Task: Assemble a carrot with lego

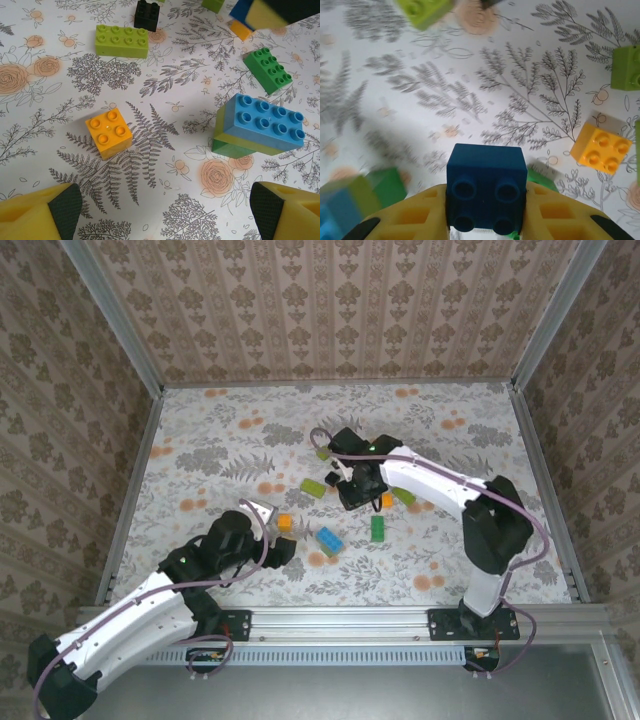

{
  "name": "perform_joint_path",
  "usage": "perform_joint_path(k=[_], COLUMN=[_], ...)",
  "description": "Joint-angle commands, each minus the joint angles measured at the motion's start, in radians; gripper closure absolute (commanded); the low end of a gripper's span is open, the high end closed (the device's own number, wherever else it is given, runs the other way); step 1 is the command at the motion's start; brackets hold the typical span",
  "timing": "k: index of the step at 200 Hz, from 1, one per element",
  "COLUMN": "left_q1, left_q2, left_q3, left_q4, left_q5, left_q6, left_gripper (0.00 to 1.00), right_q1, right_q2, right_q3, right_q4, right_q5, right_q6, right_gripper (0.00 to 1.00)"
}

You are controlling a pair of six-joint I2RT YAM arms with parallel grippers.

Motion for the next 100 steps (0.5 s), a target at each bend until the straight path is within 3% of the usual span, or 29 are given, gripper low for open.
perform_joint_path(k=[1,25,100], left_q1=[-0.008,-0.009,-0.007], left_q2=[0.003,0.007,0.006], left_q3=[-0.001,-0.002,-0.001], left_q4=[0.016,0.017,0.017], left_q5=[-0.008,-0.008,-0.008], left_q6=[0.021,0.022,0.018], left_gripper=[0.1,0.1,0.1], right_q1=[0.036,0.067,0.167], right_q2=[-0.061,-0.081,-0.058], right_q3=[0.018,0.012,0.025], right_q4=[-0.098,-0.099,-0.11], right_q5=[-0.069,-0.123,-0.127], right_q6=[-0.088,-0.092,-0.076], right_gripper=[0.71,0.71,0.71])
